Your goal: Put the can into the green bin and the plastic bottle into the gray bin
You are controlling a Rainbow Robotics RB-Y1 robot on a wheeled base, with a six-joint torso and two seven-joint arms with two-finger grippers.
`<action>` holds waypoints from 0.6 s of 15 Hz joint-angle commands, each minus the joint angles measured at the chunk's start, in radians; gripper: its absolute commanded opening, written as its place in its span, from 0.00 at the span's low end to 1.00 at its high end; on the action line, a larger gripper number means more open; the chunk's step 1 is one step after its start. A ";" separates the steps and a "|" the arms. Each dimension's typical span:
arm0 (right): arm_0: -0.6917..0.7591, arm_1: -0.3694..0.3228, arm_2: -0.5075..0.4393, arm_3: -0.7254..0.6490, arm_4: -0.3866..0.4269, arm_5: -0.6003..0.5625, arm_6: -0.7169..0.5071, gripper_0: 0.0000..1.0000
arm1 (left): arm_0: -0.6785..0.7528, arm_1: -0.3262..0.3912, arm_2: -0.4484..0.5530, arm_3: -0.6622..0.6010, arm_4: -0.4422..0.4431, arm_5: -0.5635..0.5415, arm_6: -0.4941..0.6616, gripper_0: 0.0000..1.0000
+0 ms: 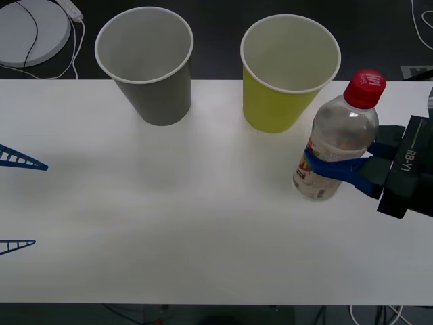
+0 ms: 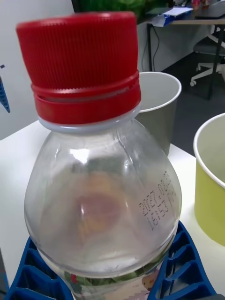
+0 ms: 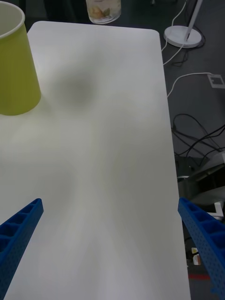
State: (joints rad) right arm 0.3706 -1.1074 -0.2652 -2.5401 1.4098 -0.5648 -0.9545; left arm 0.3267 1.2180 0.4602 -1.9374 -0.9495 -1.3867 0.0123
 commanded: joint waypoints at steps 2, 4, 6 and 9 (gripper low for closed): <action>-0.101 0.001 -0.022 -0.039 0.113 -0.112 -0.221 0.00 | 0.000 0.000 0.000 0.000 0.000 0.000 0.000 1.00; -0.183 0.004 -0.023 -0.062 0.181 -0.188 -0.343 0.00 | 0.000 0.000 0.000 0.000 0.000 0.000 0.000 1.00; -0.269 0.017 -0.023 -0.069 0.227 -0.279 -0.402 0.00 | 0.000 0.000 0.000 0.000 0.000 0.000 0.000 1.00; -0.395 0.021 -0.020 -0.049 0.227 -0.408 -0.403 0.00 | 0.000 0.000 0.000 0.000 0.000 0.000 0.000 1.00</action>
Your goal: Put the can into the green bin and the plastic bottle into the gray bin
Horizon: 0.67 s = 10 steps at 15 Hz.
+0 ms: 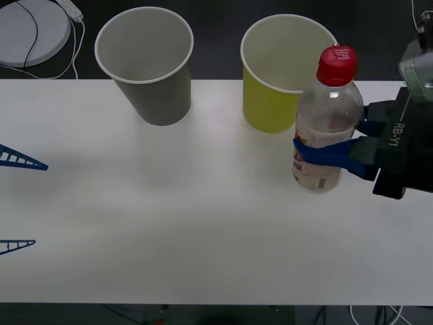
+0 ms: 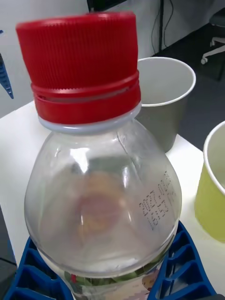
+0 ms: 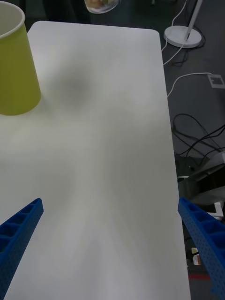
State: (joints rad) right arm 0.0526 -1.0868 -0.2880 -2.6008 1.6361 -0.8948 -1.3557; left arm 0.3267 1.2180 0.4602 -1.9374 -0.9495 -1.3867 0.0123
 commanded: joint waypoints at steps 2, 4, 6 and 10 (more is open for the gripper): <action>-0.145 0.004 0.013 0.019 -0.004 -0.141 -0.049 0.00 | 0.000 0.000 0.000 0.000 0.000 0.000 0.000 1.00; -0.226 0.004 0.061 0.016 0.022 -0.176 -0.097 0.00 | 0.000 0.000 0.000 0.000 0.000 0.000 0.000 1.00; -0.297 0.004 0.133 0.045 0.047 -0.182 -0.097 0.00 | 0.000 0.000 0.000 0.000 0.000 0.000 0.000 1.00; -0.485 0.013 0.283 0.128 0.096 -0.240 -0.097 0.00 | 0.000 0.000 0.000 0.000 0.000 0.000 0.000 1.00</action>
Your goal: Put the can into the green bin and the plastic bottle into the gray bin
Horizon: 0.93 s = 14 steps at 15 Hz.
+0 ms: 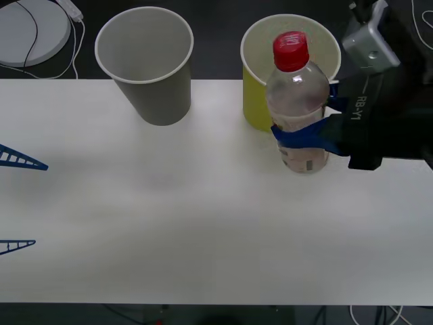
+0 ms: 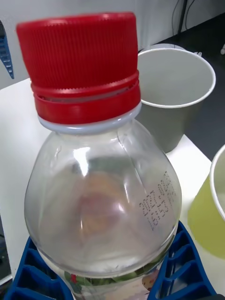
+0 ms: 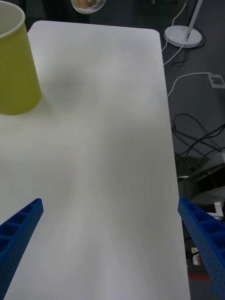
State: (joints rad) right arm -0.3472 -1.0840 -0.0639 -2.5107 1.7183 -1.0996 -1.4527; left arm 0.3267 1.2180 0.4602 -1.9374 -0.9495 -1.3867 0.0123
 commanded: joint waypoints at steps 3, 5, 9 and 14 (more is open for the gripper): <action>-0.222 0.062 0.119 0.104 0.032 -0.129 0.000 0.00 | 0.000 0.000 0.000 0.000 0.000 0.000 0.000 1.00; -0.309 0.078 0.164 0.159 0.038 -0.157 0.000 0.00 | 0.000 0.000 0.000 0.000 0.000 0.000 0.000 1.00; -0.457 0.085 0.273 0.282 0.043 -0.157 0.000 0.00 | 0.000 0.000 0.000 0.000 0.000 0.000 0.000 1.00; -0.599 0.164 0.326 0.429 0.081 -0.241 -0.001 0.00 | 0.000 0.000 0.000 0.000 0.000 0.000 0.000 1.00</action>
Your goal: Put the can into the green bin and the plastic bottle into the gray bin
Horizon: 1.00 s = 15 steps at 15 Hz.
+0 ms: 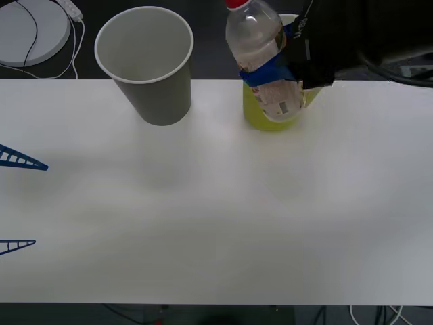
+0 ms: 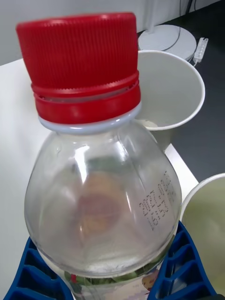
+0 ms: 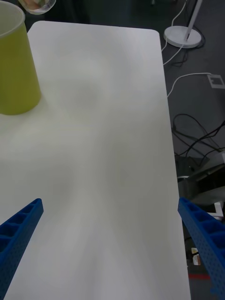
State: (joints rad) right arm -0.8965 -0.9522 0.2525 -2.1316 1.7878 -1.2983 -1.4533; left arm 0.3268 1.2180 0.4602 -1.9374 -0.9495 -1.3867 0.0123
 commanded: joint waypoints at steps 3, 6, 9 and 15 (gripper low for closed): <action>-0.131 0.087 0.034 0.141 0.044 -0.092 -0.001 0.00 | 0.000 0.000 0.000 0.000 0.000 0.000 0.000 1.00; -0.206 0.133 0.087 0.237 0.082 -0.093 -0.001 0.00 | 0.000 0.000 0.000 0.000 0.000 0.000 0.000 1.00; -0.263 0.174 0.122 0.320 0.116 -0.093 -0.001 0.00 | 0.000 0.000 0.000 0.000 0.000 0.000 0.000 1.00; -0.380 0.280 0.182 0.496 0.202 -0.093 0.001 0.00 | 0.000 0.000 0.000 0.000 0.000 0.000 0.000 1.00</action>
State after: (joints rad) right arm -1.2635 -0.6867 0.4294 -1.6566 1.9783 -1.3915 -1.4539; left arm 0.3268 1.2180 0.4602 -1.9374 -0.9495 -1.3867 0.0123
